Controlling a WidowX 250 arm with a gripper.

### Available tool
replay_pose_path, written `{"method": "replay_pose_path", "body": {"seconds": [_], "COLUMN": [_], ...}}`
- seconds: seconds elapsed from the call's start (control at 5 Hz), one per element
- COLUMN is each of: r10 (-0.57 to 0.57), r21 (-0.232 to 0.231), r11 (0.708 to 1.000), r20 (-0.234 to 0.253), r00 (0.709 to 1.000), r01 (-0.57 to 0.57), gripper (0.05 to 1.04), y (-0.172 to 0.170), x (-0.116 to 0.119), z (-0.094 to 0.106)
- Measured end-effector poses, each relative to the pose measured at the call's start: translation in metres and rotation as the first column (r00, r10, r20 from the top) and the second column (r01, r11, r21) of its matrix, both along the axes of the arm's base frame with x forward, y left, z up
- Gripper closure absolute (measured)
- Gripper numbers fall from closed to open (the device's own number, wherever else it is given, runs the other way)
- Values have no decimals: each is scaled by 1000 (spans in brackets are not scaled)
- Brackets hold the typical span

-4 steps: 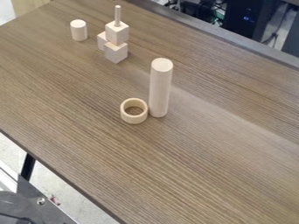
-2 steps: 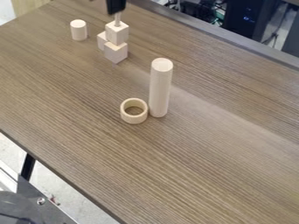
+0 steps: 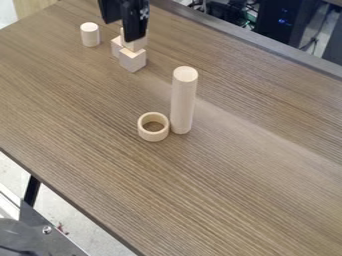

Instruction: Pick circle ring on the table and place it in the middle of tower

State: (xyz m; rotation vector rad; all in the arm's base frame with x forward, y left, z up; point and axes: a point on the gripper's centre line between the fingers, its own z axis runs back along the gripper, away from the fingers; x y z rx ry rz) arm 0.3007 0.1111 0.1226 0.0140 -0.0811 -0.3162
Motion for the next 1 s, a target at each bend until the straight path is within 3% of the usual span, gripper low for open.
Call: {"method": "replay_pose_path", "body": {"seconds": [0.2, 0.4, 0.6, 0.8, 1.0], "r10": [-83, -127, -151, -127, -75], "r21": [-53, -56, -57, -11, 5], "r11": [995, 991, 987, 992, 997], "r20": [-29, -38, -9, 44, 92], "r00": [996, 991, 988, 991, 993], "r01": [81, 124, 150, 128, 75], "gripper": [85, 85, 85, 85, 85], "y": [-13, -19, -26, -37, -47], "x": [-8, -19, -29, -39, -46], "z": [-12, -20, -31, -37, -53]}}
